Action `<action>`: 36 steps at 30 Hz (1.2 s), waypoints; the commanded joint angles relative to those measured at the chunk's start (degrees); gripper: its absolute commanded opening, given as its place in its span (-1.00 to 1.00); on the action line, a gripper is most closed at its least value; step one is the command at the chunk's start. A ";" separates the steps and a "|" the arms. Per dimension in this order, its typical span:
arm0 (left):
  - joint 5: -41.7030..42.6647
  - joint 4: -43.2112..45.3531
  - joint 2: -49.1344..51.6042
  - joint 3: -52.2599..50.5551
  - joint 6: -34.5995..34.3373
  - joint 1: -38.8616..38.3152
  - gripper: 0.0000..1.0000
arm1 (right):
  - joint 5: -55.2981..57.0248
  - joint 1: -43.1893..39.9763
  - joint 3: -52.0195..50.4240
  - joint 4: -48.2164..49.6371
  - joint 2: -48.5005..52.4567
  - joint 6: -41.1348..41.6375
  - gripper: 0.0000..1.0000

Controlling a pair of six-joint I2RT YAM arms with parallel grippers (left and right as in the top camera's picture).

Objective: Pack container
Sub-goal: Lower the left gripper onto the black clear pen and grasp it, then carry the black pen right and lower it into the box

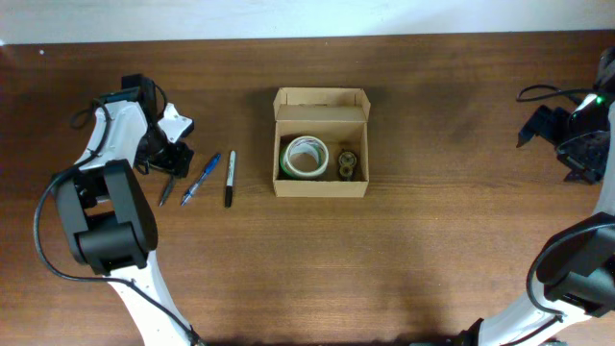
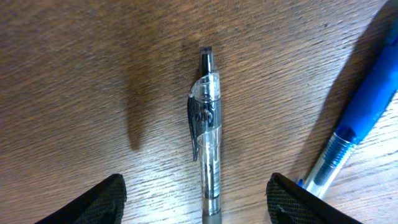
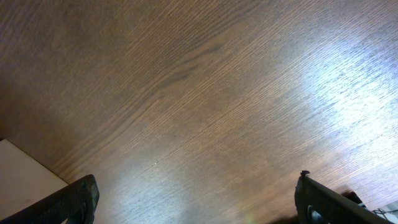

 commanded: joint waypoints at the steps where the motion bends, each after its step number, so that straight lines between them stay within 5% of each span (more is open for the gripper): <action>1: 0.66 0.68 1.03 -1.05 1.40 0.00 0.42 | -0.50 -0.11 -0.22 -0.02 -0.85 -0.15 0.98; 14: 0.44 4.59 1.09 -5.16 4.11 0.00 0.22 | -0.50 -0.11 -0.22 -0.02 -0.85 -0.15 0.98; 18: 0.44 5.11 1.09 -5.16 4.11 -0.02 -0.28 | -0.50 -0.11 -0.22 -0.02 -0.85 -0.15 0.98; 21: 0.52 5.05 1.05 -4.92 4.04 -0.02 -0.95 | -0.50 -0.11 -0.22 -0.02 -0.85 -0.15 0.98; 36: 8.13 -4.35 -12.57 20.74 1.73 -0.28 -0.96 | -0.50 -0.11 -0.22 -0.02 -0.85 -0.15 0.98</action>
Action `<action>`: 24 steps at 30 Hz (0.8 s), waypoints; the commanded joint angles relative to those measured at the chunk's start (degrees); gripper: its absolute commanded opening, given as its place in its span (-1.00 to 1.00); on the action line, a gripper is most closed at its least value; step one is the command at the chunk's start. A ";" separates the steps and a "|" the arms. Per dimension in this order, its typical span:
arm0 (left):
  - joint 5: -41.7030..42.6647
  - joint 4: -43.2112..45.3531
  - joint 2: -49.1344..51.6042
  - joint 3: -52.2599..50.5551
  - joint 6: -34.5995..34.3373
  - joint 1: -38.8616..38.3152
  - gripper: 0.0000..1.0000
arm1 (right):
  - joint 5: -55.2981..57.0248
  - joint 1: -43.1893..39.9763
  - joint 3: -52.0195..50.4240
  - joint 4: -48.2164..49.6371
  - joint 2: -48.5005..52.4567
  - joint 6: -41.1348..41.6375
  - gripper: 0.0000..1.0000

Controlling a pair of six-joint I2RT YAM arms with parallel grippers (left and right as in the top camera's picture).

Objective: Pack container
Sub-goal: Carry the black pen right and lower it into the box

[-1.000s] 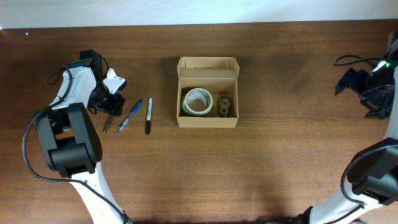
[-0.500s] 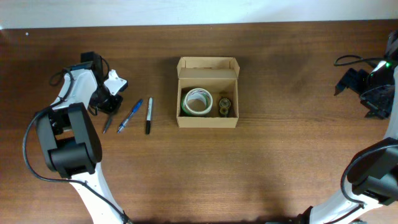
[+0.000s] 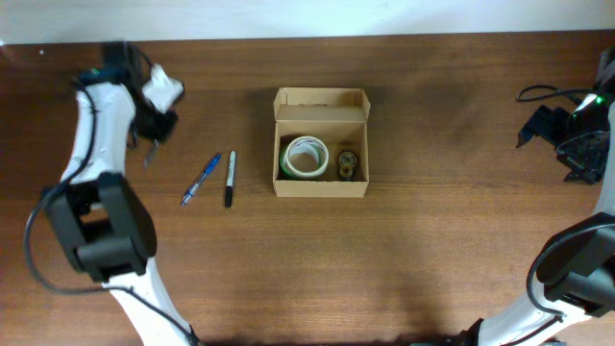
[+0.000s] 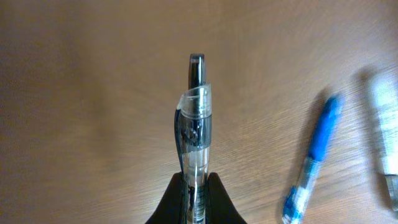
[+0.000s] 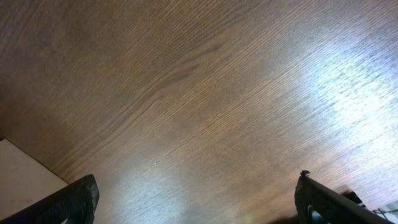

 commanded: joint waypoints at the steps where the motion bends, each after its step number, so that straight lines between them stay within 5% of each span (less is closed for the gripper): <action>1: 5.86 -2.56 -9.55 8.96 -0.70 -0.33 -0.96 | -0.50 -0.11 -0.22 -0.02 -0.85 -0.17 0.98; 7: 15.91 -9.16 -15.26 16.74 8.68 -6.54 -0.96 | -0.50 -0.11 -0.22 -0.02 -0.85 -0.17 0.98; 17: 15.32 -20.83 -11.80 16.24 23.93 -27.98 -0.96 | -0.50 -0.11 -0.22 -0.02 -0.85 -0.17 0.98; 24: 15.52 -20.94 -4.13 16.20 27.04 -34.91 -0.97 | -0.50 -0.11 -0.22 -0.02 -0.85 -0.17 0.98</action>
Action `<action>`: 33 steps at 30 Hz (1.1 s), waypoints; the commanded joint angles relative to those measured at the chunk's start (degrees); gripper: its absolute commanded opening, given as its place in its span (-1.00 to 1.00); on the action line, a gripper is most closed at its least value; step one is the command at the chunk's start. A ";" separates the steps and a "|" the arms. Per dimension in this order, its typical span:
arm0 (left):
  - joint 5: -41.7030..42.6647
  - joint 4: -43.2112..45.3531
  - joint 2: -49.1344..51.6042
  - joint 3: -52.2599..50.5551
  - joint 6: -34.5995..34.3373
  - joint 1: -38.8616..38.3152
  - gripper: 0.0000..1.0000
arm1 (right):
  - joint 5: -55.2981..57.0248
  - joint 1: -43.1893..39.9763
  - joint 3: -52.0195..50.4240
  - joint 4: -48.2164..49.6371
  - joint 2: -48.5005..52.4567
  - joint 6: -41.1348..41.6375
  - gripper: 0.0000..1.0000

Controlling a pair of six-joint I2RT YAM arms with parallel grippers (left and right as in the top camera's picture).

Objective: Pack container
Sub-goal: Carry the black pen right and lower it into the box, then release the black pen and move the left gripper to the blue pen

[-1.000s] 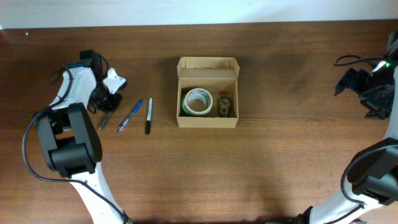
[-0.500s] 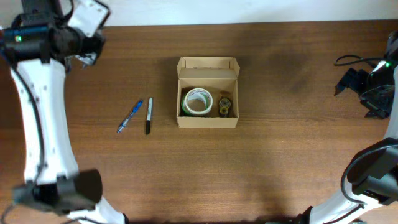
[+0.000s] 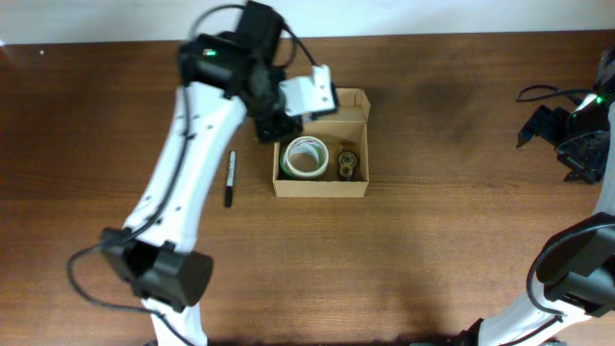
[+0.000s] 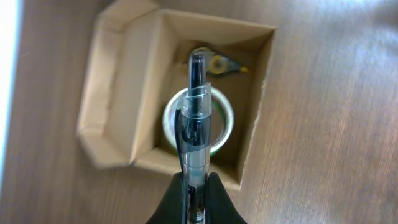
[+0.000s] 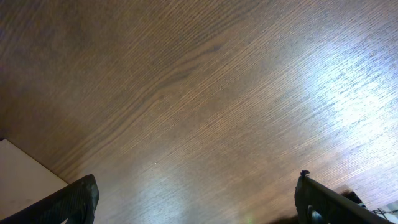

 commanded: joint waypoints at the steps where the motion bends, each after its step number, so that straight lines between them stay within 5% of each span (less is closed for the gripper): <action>1: 0.83 -0.04 3.69 -0.33 3.91 -2.21 -0.96 | -0.50 -0.11 -0.20 -0.02 -0.85 -0.15 0.98; 15: 0.72 -1.31 15.65 -0.55 3.82 -5.95 -0.96 | -0.50 -0.11 -0.20 -0.02 -0.85 -0.15 0.98; 33: 1.68 3.61 16.76 -8.46 3.58 -5.95 -0.94 | -0.50 -0.11 -0.20 -0.02 -0.85 -0.15 0.98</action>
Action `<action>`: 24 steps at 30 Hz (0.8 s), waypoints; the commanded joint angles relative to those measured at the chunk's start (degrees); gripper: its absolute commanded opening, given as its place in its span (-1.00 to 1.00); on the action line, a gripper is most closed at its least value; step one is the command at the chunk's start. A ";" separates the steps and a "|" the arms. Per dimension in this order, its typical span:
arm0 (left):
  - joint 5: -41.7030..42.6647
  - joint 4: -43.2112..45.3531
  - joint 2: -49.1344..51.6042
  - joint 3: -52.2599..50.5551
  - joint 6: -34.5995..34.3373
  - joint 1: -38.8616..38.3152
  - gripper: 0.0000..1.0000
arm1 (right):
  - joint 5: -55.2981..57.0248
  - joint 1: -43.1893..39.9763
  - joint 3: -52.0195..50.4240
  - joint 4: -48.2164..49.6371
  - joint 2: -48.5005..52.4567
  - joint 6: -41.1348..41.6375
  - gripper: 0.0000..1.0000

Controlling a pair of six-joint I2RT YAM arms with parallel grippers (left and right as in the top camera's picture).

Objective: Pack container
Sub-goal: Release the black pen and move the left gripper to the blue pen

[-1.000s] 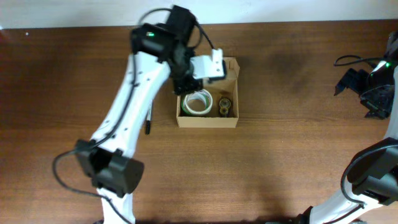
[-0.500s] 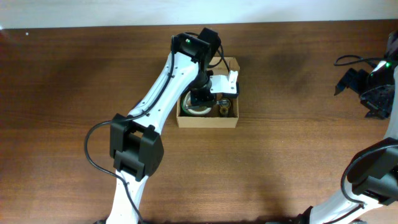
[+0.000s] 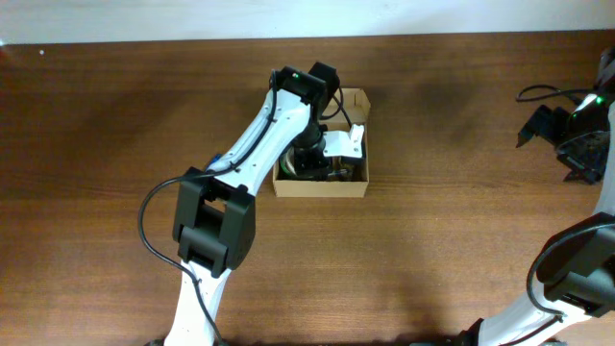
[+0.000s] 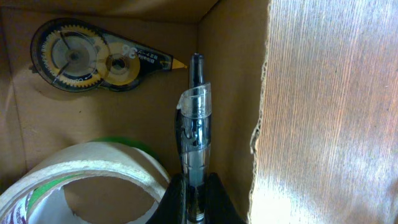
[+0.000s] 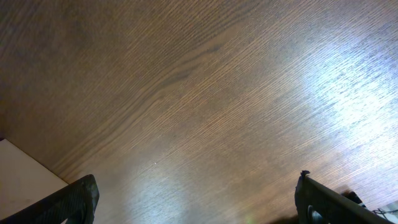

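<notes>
The open cardboard box (image 3: 322, 189) stands at the table's middle back. Inside it are a roll of tape (image 4: 81, 180) and a correction-tape dispenser (image 4: 93, 59). My left gripper (image 4: 196, 200) is down inside the box (image 4: 233, 93), shut on a clear pen (image 4: 194, 118). The pen lies along the cardboard wall, beside the roll, with its tip close to the dispenser. From overhead the left gripper (image 3: 325, 161) covers most of the box's contents. My right gripper (image 5: 196, 208) is open over bare wood at the far right edge, with nothing between its fingers.
A bit of a blue pen (image 3: 214, 160) shows beside the left arm, left of the box. The left arm reaches across the table from the near left. Cables and the right arm (image 3: 577, 135) sit at the right edge.
My left gripper held the clear pen above the box; now it is lowered inside the box with the pen against the wall, still shut. The right arm has not moved.
My left gripper stood open over the clear pen lying on the table left of a blue pen and a black marker. Then it was shut on the pen and raised at the far left. Then it held it over the box, and now inside it.
</notes>
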 commanded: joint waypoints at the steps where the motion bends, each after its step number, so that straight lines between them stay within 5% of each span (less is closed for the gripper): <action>1: 1.29 0.48 0.44 -0.28 0.57 0.04 -0.90 | -0.50 -0.11 -0.20 -0.02 -0.85 -0.15 0.98; 10: 1.22 2.23 -3.19 -0.22 -2.54 0.04 -0.10 | -0.50 -0.11 -0.20 -0.02 -0.85 -0.15 0.98; 18: -5.57 3.48 -15.56 -0.24 -7.34 0.20 -0.15 | -0.50 -0.11 -0.20 -0.02 -0.85 -0.15 0.98; 20: -6.91 4.00 -20.26 -0.24 -8.72 0.94 0.04 | -0.50 -0.11 -0.20 -0.02 -0.85 -0.15 0.98; 24: -6.93 6.80 -30.23 -1.07 -12.50 5.53 0.04 | -0.50 -0.11 -0.20 -0.02 -0.85 -0.15 0.98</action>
